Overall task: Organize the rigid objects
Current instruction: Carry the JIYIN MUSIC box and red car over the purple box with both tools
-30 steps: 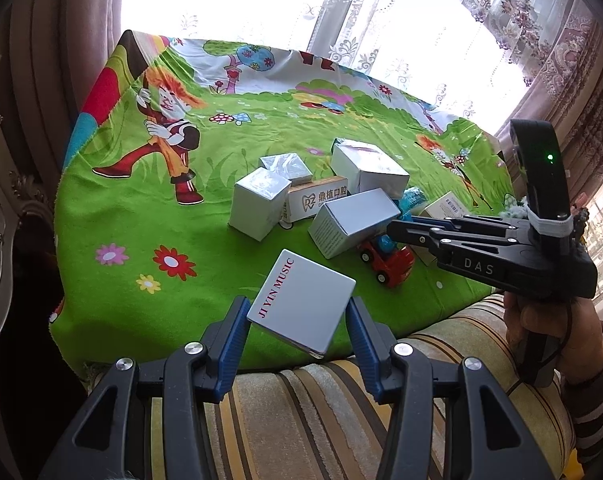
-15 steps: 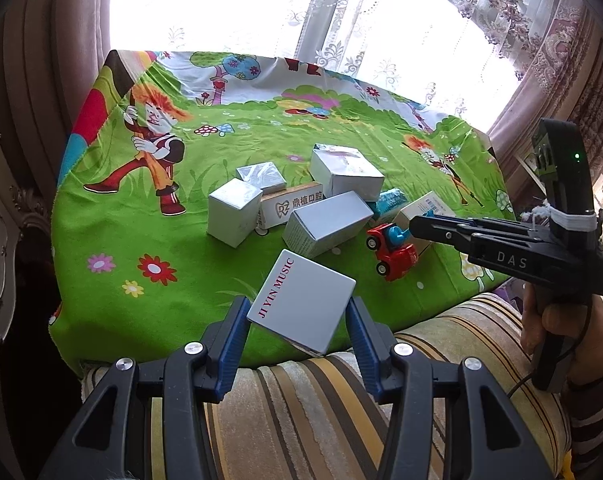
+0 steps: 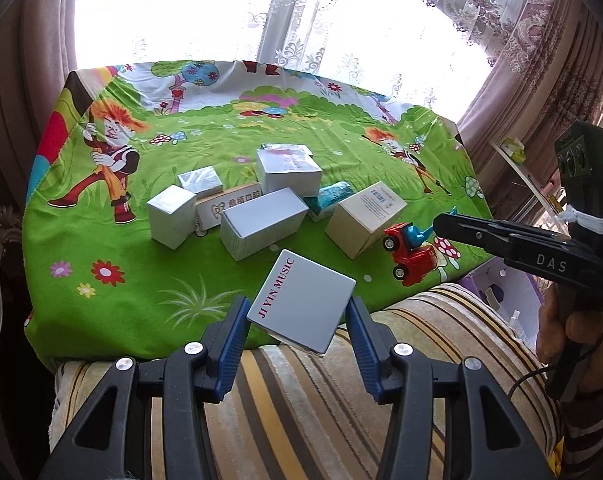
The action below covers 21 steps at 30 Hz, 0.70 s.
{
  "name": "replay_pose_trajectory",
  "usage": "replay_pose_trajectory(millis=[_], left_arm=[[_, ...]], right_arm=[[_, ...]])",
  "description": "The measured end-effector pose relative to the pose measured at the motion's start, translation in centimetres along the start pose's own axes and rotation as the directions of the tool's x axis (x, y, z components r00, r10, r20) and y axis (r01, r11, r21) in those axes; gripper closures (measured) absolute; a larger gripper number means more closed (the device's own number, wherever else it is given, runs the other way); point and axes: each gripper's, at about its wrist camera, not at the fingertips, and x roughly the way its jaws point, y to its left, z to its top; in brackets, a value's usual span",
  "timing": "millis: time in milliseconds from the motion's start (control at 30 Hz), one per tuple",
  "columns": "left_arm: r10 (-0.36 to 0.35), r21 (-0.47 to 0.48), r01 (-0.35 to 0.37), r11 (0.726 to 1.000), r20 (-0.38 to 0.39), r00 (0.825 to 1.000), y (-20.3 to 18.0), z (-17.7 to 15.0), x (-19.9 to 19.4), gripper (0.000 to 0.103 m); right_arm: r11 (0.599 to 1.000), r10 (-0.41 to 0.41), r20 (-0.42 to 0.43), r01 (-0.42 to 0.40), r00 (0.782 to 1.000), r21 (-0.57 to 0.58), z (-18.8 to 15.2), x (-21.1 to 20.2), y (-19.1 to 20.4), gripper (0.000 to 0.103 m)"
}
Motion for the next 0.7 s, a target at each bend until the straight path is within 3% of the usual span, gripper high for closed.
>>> replay_pose_trajectory(millis=[367, 700], left_arm=[[-0.081, 0.114, 0.084, 0.990, -0.029, 0.996, -7.2, 0.8, 1.2, 0.053], [-0.151, 0.253, 0.161, 0.954, -0.061, 0.987, -15.1, 1.8, 2.3, 0.053]], right_arm=[[0.986, -0.115, 0.055, 0.108, 0.992, 0.129, -4.1, -8.8, -8.0, 0.082], [0.921, -0.271, 0.044, 0.246, 0.961, 0.302, -9.8, -15.6, -16.3, 0.082]])
